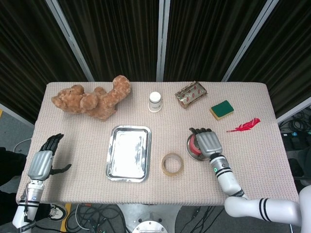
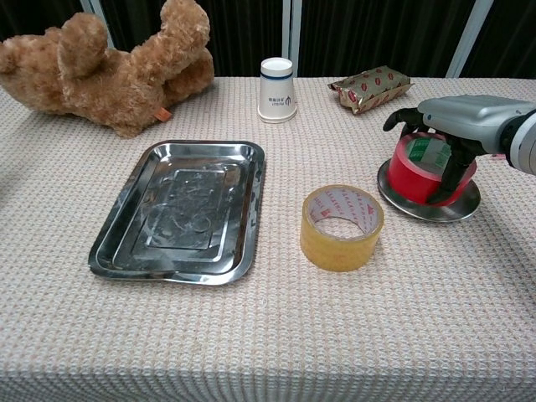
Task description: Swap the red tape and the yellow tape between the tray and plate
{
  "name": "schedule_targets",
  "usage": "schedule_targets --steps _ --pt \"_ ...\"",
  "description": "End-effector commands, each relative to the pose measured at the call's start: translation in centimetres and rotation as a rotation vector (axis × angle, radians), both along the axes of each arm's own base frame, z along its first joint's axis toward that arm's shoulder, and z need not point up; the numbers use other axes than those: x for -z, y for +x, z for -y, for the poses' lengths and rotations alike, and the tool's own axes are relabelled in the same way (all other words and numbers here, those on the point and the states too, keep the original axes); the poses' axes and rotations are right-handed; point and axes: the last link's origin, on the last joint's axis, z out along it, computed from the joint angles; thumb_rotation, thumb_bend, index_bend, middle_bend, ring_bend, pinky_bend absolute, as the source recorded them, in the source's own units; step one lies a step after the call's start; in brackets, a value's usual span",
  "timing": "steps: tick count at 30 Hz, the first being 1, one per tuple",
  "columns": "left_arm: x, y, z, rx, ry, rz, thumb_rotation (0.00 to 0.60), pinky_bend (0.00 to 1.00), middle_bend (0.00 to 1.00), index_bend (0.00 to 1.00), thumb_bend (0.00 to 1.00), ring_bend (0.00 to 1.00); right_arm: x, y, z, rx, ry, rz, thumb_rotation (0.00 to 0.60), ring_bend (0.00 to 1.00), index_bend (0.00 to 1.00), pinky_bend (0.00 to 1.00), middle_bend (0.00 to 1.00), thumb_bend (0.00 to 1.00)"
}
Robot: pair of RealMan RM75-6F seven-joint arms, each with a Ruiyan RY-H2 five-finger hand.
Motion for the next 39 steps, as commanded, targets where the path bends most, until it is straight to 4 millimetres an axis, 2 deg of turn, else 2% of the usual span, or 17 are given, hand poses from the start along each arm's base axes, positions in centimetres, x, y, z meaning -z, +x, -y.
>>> schedule_targets --steps 1,3,5,10,14,20,27,30,33,39 --pt "0.0 0.0 0.0 0.002 0.000 -0.001 0.600 0.16 0.05 0.04 0.12 0.00 -0.1 -0.3 -0.2 0.015 0.017 0.001 0.600 0.08 0.01 0.10 0.16 0.09" --pt "0.0 0.1 0.0 0.005 -0.002 -0.003 0.600 0.16 0.05 0.04 0.12 0.00 -0.3 -0.4 -0.2 0.019 0.027 0.008 0.600 0.01 0.00 0.03 0.06 0.06" --pt "0.1 0.2 0.0 0.012 -0.006 -0.005 0.600 0.16 0.05 0.04 0.12 0.00 -0.5 -0.5 -0.2 0.025 0.031 0.028 0.600 0.00 0.00 0.00 0.01 0.03" --pt "0.2 1.0 -0.4 0.046 -0.027 -0.008 0.600 0.16 0.05 0.04 0.12 0.00 -1.7 -0.3 -0.7 0.009 0.013 0.088 0.600 0.00 0.00 0.00 0.00 0.00" --pt "0.3 2.8 -1.3 0.127 -0.053 -0.020 0.600 0.16 0.05 0.04 0.11 0.00 -4.2 -0.3 -1.5 -0.016 -0.058 0.133 0.600 0.00 0.00 0.00 0.00 0.00" --pt "2.0 8.4 -2.9 0.331 -0.169 -0.004 0.600 0.16 0.05 0.04 0.09 0.00 -9.9 -1.7 -2.7 -0.031 -0.273 0.227 0.600 0.00 0.00 0.00 0.00 0.00" --pt "4.2 17.3 -5.1 0.606 -0.302 0.037 0.600 0.15 0.05 0.04 0.09 0.00 -15.3 -4.7 -2.8 0.013 -0.446 0.325 0.600 0.00 0.00 0.00 0.00 0.00" --pt "5.1 20.6 -5.7 0.716 -0.367 0.028 0.600 0.15 0.05 0.04 0.09 0.00 -16.7 -5.9 -2.4 0.045 -0.479 0.349 0.600 0.00 0.00 0.00 0.00 0.00" --pt "6.7 23.0 -6.1 0.806 -0.428 -0.023 0.600 0.15 0.05 0.04 0.09 0.00 -17.5 -6.9 -2.3 0.076 -0.496 0.378 0.600 0.00 0.00 0.00 0.00 0.00" --pt "10.4 25.8 -6.2 0.880 -0.547 -0.072 0.600 0.15 0.05 0.04 0.09 0.00 -18.0 -9.3 -2.8 0.118 -0.503 0.381 0.600 0.00 0.00 0.00 0.00 0.00"
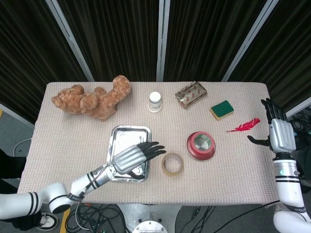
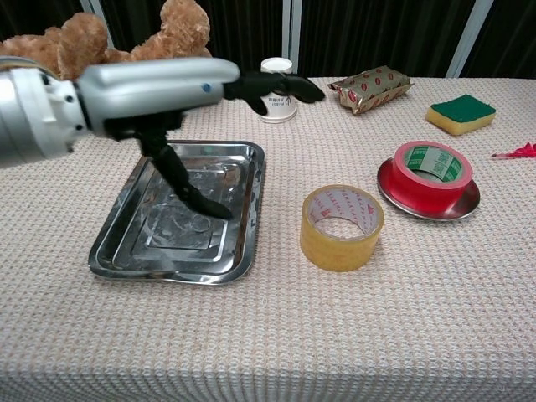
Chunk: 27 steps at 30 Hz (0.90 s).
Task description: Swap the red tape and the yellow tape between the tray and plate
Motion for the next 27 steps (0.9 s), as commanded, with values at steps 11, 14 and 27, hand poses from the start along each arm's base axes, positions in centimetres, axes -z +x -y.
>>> schedule_targets --steps 11,14,27 --pt "6.2 4.0 -1.8 0.101 -0.028 -0.090 0.600 0.15 0.05 0.04 0.09 0.00 -1.3 -3.7 -0.7 0.051 -0.005 0.012 0.600 0.00 0.00 0.00 0.00 0.00" --pt "7.1 4.4 -2.0 0.110 -0.042 -0.106 0.600 0.15 0.05 0.04 0.09 0.00 -1.5 -4.2 -0.8 0.058 -0.008 0.018 0.600 0.00 0.00 0.00 0.00 0.00" --pt "9.8 4.8 -3.0 0.129 -0.053 -0.162 0.600 0.15 0.05 0.05 0.09 0.00 -1.8 -5.7 -1.3 0.088 -0.007 0.031 0.600 0.00 0.00 0.00 0.00 0.00"
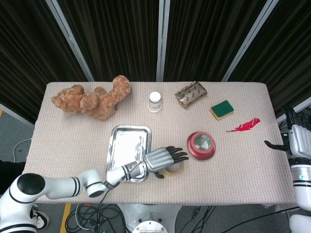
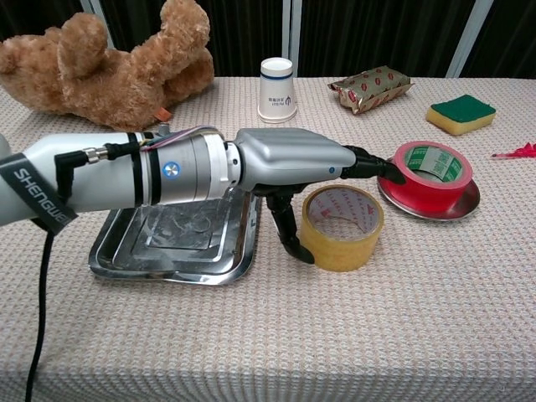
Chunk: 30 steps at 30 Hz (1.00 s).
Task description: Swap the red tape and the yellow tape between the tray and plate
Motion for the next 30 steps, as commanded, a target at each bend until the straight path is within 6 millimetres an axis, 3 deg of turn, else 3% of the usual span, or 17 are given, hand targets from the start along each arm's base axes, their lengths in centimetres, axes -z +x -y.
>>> schedule_targets --steps 1,10,23,30 --pt "0.4 0.0 0.0 0.013 -0.004 -0.013 0.600 0.15 0.05 0.06 0.09 0.00 0.0 -0.2 0.0 0.004 -0.002 0.003 0.600 0.00 0.00 0.00 0.00 0.00" --pt "0.9 0.0 -0.2 0.023 -0.003 -0.035 0.600 0.17 0.09 0.13 0.12 0.01 -0.2 -0.7 -0.1 0.012 -0.013 0.016 0.600 0.00 0.00 0.00 0.00 0.00" --pt "1.4 -0.4 -0.2 0.006 0.007 -0.011 0.600 0.34 0.25 0.26 0.23 0.18 -0.3 -0.9 -0.2 0.013 -0.020 0.018 0.600 0.00 0.00 0.00 0.00 0.01" --pt "-0.9 -1.2 -0.3 -0.015 0.043 0.056 0.600 0.38 0.29 0.29 0.24 0.22 -0.4 -0.9 -0.2 0.016 -0.027 0.021 0.600 0.00 0.00 0.00 0.00 0.01"
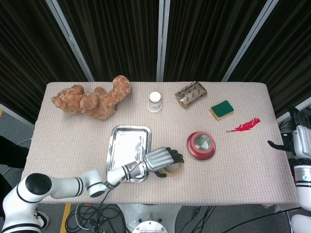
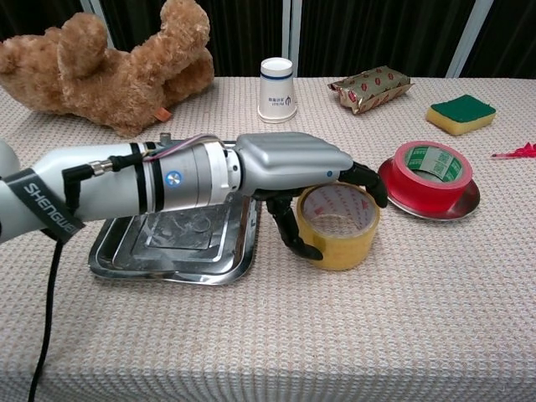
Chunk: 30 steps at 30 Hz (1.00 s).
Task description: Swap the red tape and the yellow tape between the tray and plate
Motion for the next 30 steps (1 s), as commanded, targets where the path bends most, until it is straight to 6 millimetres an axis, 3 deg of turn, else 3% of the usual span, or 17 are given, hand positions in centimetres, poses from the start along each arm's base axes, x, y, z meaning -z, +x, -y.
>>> schedule_targets --steps 1,5,10,15,19,21,24,27,30 --pt "-1.8 -0.7 -0.2 -0.023 0.027 0.040 0.600 0.38 0.29 0.29 0.24 0.22 0.0 0.0 0.0 0.001 0.000 -0.001 0.600 0.00 0.00 0.00 0.00 0.01" --pt "-5.0 -2.3 -1.0 -0.067 0.111 0.087 0.600 0.38 0.29 0.29 0.24 0.22 0.1 0.1 0.0 0.001 0.005 -0.003 0.600 0.00 0.00 0.00 0.00 0.01" --pt "-7.6 -6.5 -2.1 -0.189 0.196 0.054 0.600 0.37 0.29 0.29 0.24 0.22 0.5 0.8 0.1 -0.013 0.018 -0.013 0.600 0.00 0.00 0.00 0.00 0.01" --pt "-7.9 -10.0 -2.5 -0.288 0.208 0.003 0.600 0.37 0.29 0.29 0.24 0.22 0.9 1.6 0.2 -0.025 0.028 -0.027 0.600 0.00 0.00 0.00 0.00 0.01" --pt "-7.2 -11.3 -2.3 -0.318 0.194 -0.013 0.600 0.37 0.28 0.27 0.24 0.21 1.1 2.1 0.4 -0.030 0.033 -0.033 0.600 0.00 0.00 0.00 0.00 0.01" --pt "-6.9 -11.6 -2.2 -0.324 0.191 -0.018 0.600 0.36 0.24 0.20 0.23 0.19 1.2 2.3 0.4 -0.032 0.036 -0.037 0.600 0.00 0.00 0.00 0.00 0.01" --pt "-6.9 -11.8 -2.1 -0.331 0.186 -0.005 0.600 0.26 0.10 0.04 0.20 0.07 1.3 2.4 0.4 -0.034 0.037 -0.039 0.600 0.00 0.00 0.00 0.00 0.01" --pt "-7.3 -12.1 -2.2 -0.348 0.195 0.006 0.600 0.19 0.01 0.02 0.18 0.01 1.3 2.5 0.3 -0.035 0.039 -0.038 0.600 0.00 0.00 0.00 0.00 0.01" --pt "-8.1 -12.7 -2.1 -0.360 0.224 0.005 0.600 0.16 0.00 0.01 0.17 0.00 1.5 2.6 0.2 -0.042 0.048 -0.035 0.600 0.00 0.00 0.00 0.00 0.01"
